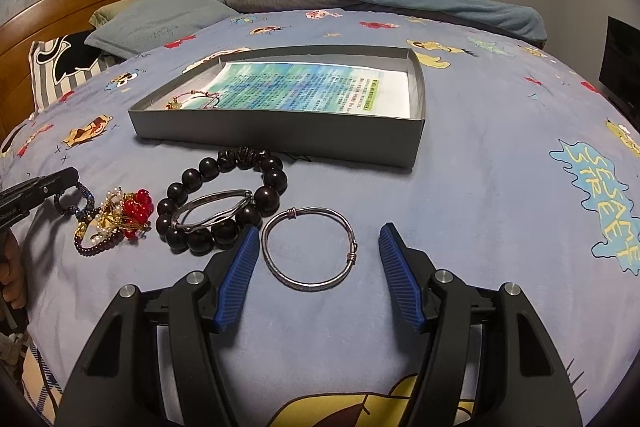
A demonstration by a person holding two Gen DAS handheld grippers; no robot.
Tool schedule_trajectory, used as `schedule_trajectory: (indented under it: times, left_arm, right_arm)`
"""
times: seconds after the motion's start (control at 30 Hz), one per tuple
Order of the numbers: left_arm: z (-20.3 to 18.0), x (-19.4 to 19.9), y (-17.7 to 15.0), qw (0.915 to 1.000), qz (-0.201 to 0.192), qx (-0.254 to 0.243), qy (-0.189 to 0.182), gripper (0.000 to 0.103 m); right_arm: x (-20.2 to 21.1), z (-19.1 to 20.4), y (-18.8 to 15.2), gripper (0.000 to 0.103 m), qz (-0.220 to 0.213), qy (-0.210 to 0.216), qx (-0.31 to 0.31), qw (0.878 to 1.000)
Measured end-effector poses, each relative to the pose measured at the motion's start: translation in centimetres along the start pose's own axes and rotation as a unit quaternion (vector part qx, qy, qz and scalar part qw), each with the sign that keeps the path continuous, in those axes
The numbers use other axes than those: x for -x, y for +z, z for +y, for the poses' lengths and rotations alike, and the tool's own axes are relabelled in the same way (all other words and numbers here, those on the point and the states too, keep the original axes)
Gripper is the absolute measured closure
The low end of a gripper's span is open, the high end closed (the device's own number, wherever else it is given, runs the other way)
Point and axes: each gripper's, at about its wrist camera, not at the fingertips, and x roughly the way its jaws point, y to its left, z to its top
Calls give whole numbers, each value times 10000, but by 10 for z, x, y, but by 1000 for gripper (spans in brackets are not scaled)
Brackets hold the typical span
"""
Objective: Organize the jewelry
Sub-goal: 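Grasp the dark blue beaded bracelet from the pile with the left tool, then grasp the silver hoop bangle with the right tool while the left tool lifts the blue bracelet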
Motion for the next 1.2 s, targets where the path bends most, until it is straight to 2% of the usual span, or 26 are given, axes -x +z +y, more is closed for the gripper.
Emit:
schedule_trajectory:
  times: [0.1, 0.23, 0.47, 0.67, 0.77, 0.83, 0.87, 1.2]
  left_arm:
    - [2, -2, -5, 9999, 114, -3, -12, 95]
    - [3, -3, -7, 9998, 175, -13, -64, 84]
    - [3, -4, -11, 9996, 278, -27, 25, 83]
    - [4, -1, -19, 9994, 335, 14, -63, 83]
    - [3, 2, -25, 9995, 305, 26, -108, 86]
    - [2, 4, -27, 9995, 287, 2, -98, 94]
    - [2, 5, -27, 9996, 272, -16, -76, 95]
    - [-2, 15, -10, 9998, 17, -22, -173, 96]
  right_arm:
    - [0, 3, 0, 40, 1, -43, 59, 10000]
    - [0, 3, 0, 40, -2, -66, 79, 9999]
    - [-1, 5, 0, 40, -1, -124, 117, 9999]
    - [-4, 5, 0, 44, 24, -106, 137, 9998]
    - [-2, 6, 0, 56, -10, -73, 165, 9998]
    - [-1, 7, 0, 56, -41, -85, 180, 9998]
    - [0, 7, -1, 56, -52, -87, 182, 9998]
    - [19, 0, 0, 56, -481, -74, -2, 9988]
